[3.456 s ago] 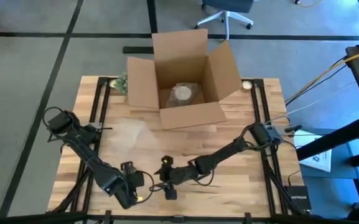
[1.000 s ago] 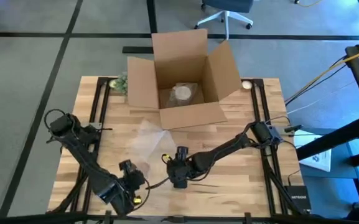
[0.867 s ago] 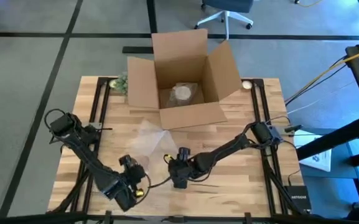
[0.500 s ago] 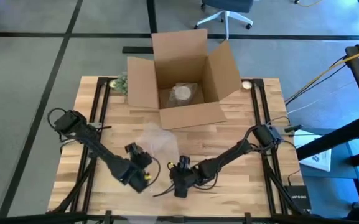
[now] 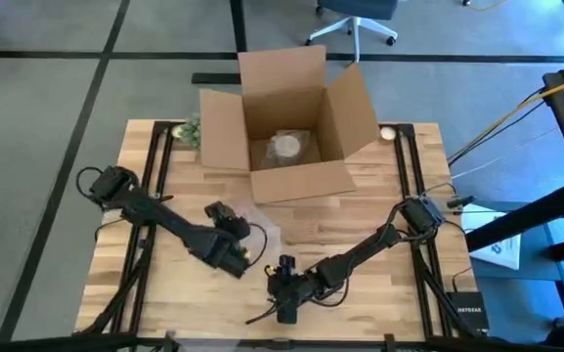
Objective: Wrap mug
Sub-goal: Wrap the orange mug with transparent bubble wrap
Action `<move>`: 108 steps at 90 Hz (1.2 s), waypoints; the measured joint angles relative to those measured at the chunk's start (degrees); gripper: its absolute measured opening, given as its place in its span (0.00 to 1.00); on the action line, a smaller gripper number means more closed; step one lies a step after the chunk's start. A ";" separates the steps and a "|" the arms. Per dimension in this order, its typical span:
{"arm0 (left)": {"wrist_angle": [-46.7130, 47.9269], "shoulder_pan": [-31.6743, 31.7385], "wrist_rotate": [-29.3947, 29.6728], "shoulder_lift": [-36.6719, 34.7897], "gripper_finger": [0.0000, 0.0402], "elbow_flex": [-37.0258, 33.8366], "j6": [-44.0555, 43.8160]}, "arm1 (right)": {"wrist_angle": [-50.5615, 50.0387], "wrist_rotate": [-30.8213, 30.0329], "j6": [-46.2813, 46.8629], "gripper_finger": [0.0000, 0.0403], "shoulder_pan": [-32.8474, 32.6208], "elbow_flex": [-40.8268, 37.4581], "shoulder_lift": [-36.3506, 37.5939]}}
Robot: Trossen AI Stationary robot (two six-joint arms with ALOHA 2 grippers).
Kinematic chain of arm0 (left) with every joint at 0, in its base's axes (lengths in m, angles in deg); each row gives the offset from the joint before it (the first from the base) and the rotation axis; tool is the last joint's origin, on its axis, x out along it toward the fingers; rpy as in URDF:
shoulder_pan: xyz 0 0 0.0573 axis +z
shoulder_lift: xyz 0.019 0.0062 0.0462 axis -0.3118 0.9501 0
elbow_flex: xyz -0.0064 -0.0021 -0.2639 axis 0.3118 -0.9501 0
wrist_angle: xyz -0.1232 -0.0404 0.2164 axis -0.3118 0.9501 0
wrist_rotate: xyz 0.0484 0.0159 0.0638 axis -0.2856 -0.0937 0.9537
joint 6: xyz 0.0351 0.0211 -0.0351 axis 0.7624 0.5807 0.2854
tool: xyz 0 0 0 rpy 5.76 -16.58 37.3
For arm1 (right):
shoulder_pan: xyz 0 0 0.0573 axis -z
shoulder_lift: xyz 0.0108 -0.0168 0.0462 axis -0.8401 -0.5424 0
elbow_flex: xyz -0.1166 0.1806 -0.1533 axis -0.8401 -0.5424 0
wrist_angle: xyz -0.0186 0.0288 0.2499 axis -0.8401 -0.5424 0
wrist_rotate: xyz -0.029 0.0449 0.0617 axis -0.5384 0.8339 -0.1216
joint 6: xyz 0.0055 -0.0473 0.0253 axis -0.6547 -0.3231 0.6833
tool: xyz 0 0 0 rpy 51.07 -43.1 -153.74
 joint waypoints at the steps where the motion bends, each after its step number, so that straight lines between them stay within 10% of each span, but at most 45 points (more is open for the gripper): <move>1: 0.02 -0.50 -0.46 -0.44 0.00 0.46 -0.14 | 0.09 -0.15 -0.54 0.56 0.11 0.13 0.30; 32: -3.85 -16.35 -20.15 -5.33 0.00 -2.81 -14.81 | 2.80 -6.79 -6.46 0.56 6.68 2.93 0.50; 68: -32.34 -19.36 -14.76 -5.62 0.00 -19.89 -19.00 | 3.88 -10.68 -1.95 0.56 15.69 2.71 -5.16; 108: -31.17 -23.88 -14.59 -5.44 0.00 -20.64 -24.72 | -35.66 -13.17 8.13 0.56 17.74 3.32 -2.76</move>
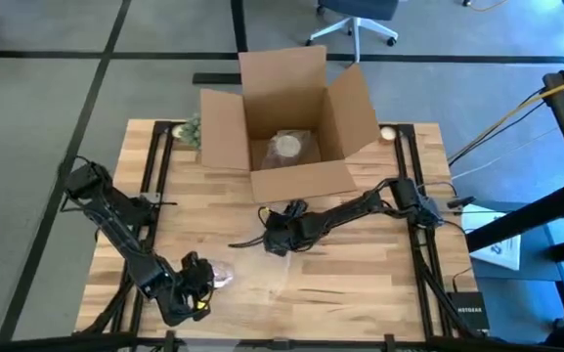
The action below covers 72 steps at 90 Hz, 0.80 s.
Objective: Wrap mug
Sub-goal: Wrap the orange mug with transparent bubble wrap
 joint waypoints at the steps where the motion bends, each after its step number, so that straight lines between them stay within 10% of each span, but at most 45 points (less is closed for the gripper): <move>1: 0.02 -0.08 0.01 -0.02 0.00 -0.01 -0.05 | -1.41 -0.03 0.32 0.56 -0.15 -0.01 0.15; 27: 0.36 -0.61 -0.34 -2.06 0.00 0.00 0.89 | -16.45 -1.74 4.79 0.56 -3.94 -0.74 7.93; 72: 11.54 2.95 6.67 -7.15 0.00 1.14 2.82 | 26.88 0.43 -13.45 0.56 -13.12 -0.63 5.41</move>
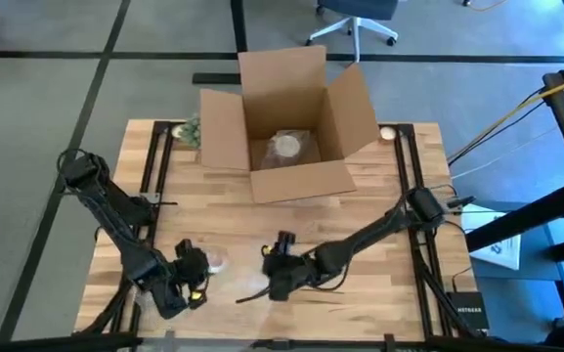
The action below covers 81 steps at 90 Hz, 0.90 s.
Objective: Wrap mug
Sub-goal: Wrap the orange mug with transparent bubble wrap
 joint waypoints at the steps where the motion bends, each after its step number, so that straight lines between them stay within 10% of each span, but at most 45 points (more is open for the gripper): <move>1: -0.01 0.23 -0.24 0.07 0.00 -0.23 0.13 | 0.01 -0.19 0.00 0.56 0.11 0.00 -0.01; 47: -6.49 2.34 -2.23 0.18 0.00 -5.20 2.10 | -38.90 6.61 13.11 0.56 1.67 -0.29 11.32; 81: -6.57 2.23 -2.36 0.18 0.00 -5.22 3.46 | -12.91 12.03 14.89 0.56 -4.51 -22.42 12.30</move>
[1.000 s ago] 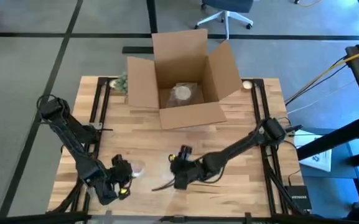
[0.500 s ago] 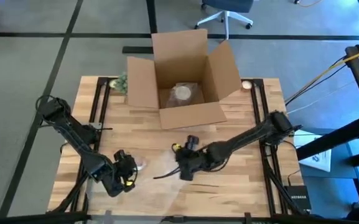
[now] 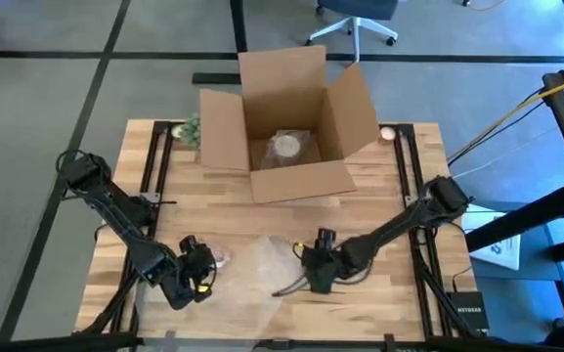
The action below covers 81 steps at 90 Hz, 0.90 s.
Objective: Wrap mug
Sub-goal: Wrap the orange mug with transparent bubble wrap
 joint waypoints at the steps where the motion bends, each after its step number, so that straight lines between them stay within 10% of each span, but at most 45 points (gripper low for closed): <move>1: 0.01 0.00 0.00 0.00 0.00 -0.01 0.04 | 1.08 -0.03 -0.12 0.56 -0.20 -0.48 -0.17; 56: -2.83 0.28 1.08 0.00 0.00 -0.11 1.16 | 41.44 -13.51 -25.86 0.54 0.33 -4.23 -9.87; 81: -2.86 0.28 1.25 0.00 0.00 -0.09 0.78 | 34.73 -13.95 -34.26 0.23 0.32 3.50 -9.41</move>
